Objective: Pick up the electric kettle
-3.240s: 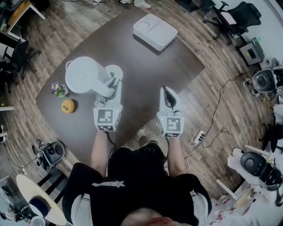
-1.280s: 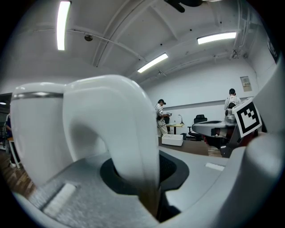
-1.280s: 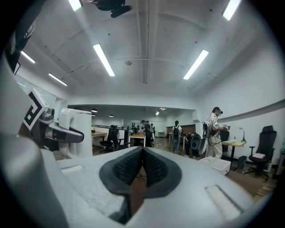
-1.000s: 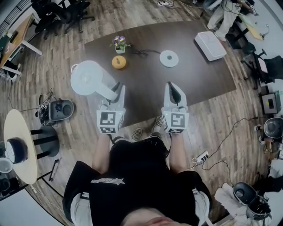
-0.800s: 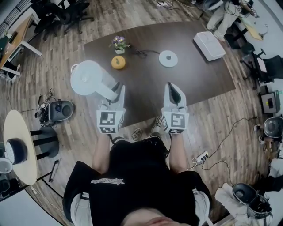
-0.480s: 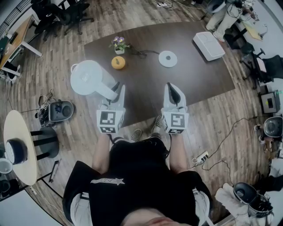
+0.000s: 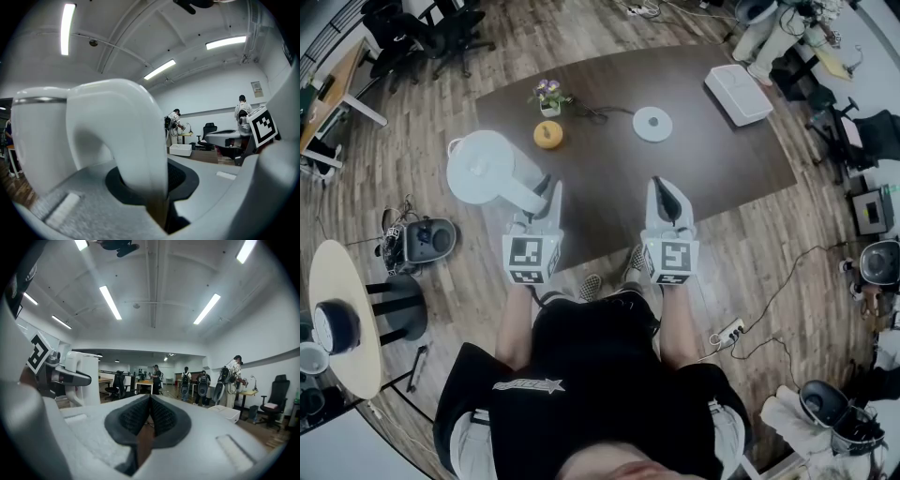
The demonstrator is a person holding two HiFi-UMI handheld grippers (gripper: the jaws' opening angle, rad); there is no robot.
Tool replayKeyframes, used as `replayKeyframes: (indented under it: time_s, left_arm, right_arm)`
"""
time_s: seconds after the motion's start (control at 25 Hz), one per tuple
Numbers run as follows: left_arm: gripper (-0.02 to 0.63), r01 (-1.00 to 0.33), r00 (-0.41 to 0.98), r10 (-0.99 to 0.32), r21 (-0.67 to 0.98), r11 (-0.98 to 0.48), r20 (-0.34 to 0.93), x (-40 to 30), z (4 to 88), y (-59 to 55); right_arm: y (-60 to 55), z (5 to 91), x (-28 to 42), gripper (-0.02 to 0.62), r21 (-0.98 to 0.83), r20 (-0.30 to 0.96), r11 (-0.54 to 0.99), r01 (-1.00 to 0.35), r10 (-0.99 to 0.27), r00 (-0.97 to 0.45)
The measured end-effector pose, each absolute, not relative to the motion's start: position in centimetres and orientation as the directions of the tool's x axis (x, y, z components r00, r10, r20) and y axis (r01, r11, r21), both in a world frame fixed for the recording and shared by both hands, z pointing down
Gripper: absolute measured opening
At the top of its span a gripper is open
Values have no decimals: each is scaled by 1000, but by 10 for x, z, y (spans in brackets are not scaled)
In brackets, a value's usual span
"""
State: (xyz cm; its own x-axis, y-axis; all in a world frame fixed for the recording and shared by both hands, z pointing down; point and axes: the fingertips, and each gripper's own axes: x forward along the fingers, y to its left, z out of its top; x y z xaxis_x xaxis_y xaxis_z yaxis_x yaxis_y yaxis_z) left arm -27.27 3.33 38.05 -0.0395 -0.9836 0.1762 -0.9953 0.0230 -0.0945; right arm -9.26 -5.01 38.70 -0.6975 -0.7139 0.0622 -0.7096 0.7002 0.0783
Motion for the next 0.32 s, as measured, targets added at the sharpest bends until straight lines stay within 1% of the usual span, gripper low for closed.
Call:
replayKeyframes:
  time_s: [0.32]
  left_arm:
    - [67,-995,-40,-983,-94,24,177,-272,380,36]
  right_arm:
    - [-49,386,-89,5,79,60,698,-712,-716,-695]
